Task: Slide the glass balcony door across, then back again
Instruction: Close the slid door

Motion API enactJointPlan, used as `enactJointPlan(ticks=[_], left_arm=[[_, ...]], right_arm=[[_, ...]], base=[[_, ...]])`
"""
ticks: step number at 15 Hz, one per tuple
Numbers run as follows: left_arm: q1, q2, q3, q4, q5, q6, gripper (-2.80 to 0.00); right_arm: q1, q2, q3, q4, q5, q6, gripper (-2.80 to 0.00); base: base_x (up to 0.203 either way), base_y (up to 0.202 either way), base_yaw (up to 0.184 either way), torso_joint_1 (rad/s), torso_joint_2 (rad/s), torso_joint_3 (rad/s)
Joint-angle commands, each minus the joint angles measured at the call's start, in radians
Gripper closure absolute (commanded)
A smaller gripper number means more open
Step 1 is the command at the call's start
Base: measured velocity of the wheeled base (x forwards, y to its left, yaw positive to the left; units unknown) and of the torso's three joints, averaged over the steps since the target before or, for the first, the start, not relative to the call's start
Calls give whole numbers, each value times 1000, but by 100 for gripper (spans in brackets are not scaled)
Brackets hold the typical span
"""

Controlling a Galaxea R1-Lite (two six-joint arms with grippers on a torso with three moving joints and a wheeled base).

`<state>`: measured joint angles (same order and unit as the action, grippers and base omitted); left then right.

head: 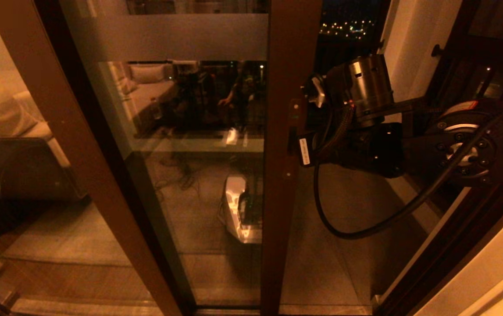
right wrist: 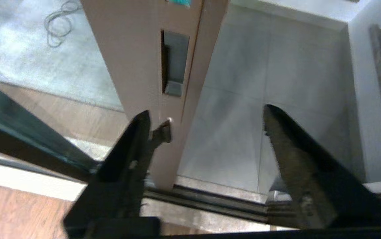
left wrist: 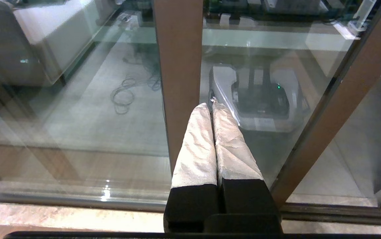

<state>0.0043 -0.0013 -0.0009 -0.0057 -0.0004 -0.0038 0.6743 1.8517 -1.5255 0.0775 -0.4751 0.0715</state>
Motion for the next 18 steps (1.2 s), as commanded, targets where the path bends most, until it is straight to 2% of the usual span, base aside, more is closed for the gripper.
enactJointPlan(ticks=[1, 18], left_arm=[[0, 1, -1, 0, 0, -1, 0], [0, 1, -1, 0, 0, -1, 0]], right_arm=[[-25, 21, -8, -23, -3, -12, -280], [-77, 81, -43, -64, -10, -42, -280]], base=[[0, 0, 0, 0, 0, 0], [0, 0, 0, 0, 0, 0]])
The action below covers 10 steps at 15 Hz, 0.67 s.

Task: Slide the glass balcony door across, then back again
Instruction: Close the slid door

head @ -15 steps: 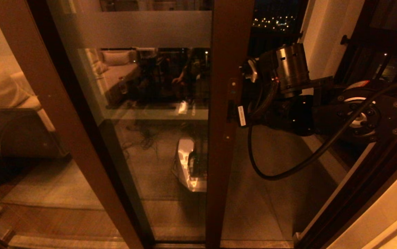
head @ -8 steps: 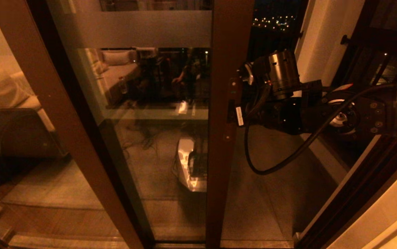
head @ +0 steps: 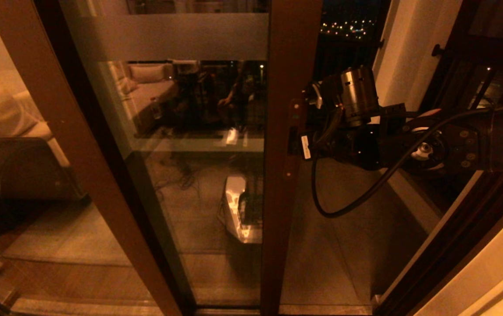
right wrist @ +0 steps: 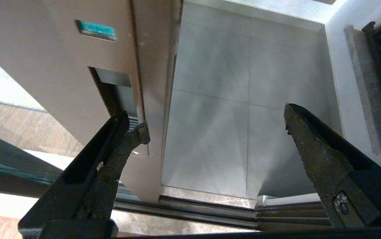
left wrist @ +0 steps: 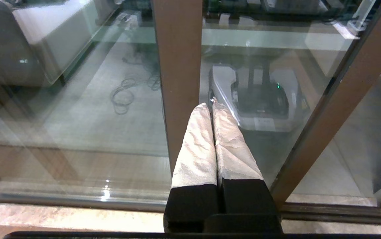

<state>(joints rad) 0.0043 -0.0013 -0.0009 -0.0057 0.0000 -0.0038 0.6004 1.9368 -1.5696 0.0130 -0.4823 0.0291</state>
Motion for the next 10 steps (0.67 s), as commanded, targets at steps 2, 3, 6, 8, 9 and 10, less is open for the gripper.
enactJointPlan(ticks=[2, 3, 6, 8, 9, 10], left_arm=[[0, 1, 0, 0, 0, -1, 0], [0, 1, 1, 0, 0, -1, 0], [0, 1, 1, 0, 0, -1, 0], [0, 1, 1, 0, 0, -1, 0], [0, 1, 0, 0, 0, -1, 0], [0, 1, 0, 0, 0, 0, 0]], right_arm=[[-7, -7, 2, 1, -2, 0, -280], [-7, -6, 0, 1, -2, 0, -280], [-12, -1, -1, 1, -2, -3, -280], [-25, -2, 0, 1, -2, -6, -280], [-34, -4, 2, 1, -2, -14, -280], [-38, -6, 2, 1, -2, -15, -280]], base=[[0, 0, 0, 0, 0, 0], [0, 0, 0, 0, 0, 0], [0, 0, 0, 0, 0, 0], [0, 0, 0, 0, 0, 0], [0, 0, 0, 0, 0, 0], [0, 0, 0, 0, 0, 0]])
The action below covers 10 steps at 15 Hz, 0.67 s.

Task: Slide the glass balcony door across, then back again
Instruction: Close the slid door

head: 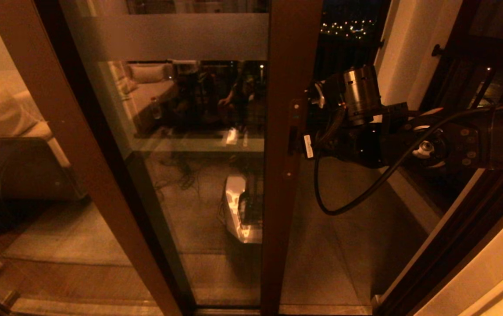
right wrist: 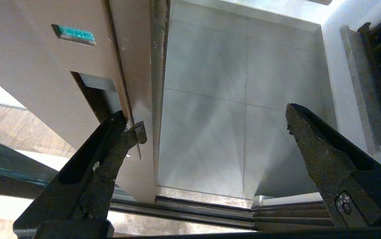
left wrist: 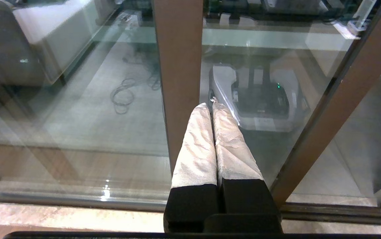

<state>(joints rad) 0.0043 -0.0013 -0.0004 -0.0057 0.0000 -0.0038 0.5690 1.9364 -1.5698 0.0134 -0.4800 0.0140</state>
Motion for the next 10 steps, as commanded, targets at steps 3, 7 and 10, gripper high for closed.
enactJointPlan(ticks=[3, 7, 10], left_arm=[[0, 1, 0, 0, 0, 1, 0], [0, 1, 0, 0, 0, -1, 0], [0, 1, -1, 0, 0, -1, 0]], right_arm=[[-14, -11, 9, 0, -5, -2, -280], [-18, -14, 11, 0, -5, -2, -280], [-29, -19, 13, 2, -5, -3, -280]], base=[[0, 0, 0, 0, 0, 0], [0, 0, 0, 0, 0, 0], [0, 0, 0, 0, 0, 0]])
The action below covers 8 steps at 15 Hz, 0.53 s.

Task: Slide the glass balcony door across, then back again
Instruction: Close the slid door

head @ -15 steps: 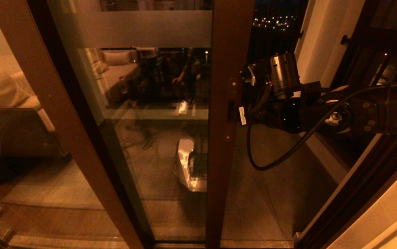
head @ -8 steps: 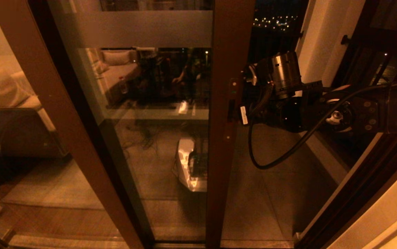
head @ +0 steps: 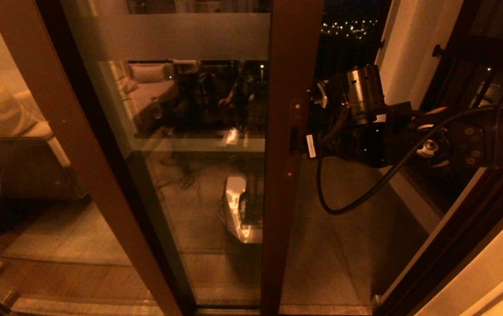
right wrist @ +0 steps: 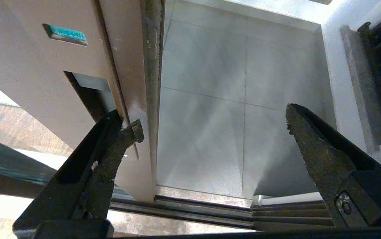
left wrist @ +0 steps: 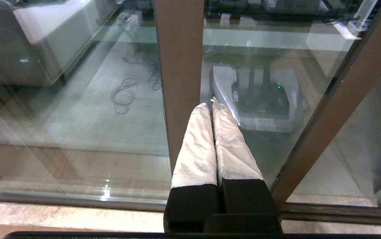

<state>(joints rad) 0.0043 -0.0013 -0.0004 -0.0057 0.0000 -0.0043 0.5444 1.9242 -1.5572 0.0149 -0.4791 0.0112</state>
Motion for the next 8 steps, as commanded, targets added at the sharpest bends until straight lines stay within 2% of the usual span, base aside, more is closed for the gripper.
enactJointPlan(ticks=[1, 8], left_arm=[[0, 1, 0, 0, 0, 1, 0], [0, 1, -1, 0, 0, 0, 0]], right_arm=[[-7, -7, 0, 0, -6, 0, -280], [-24, -5, 11, 0, -4, 0, -280]], base=[[0, 0, 0, 0, 0, 0], [0, 0, 0, 0, 0, 0]])
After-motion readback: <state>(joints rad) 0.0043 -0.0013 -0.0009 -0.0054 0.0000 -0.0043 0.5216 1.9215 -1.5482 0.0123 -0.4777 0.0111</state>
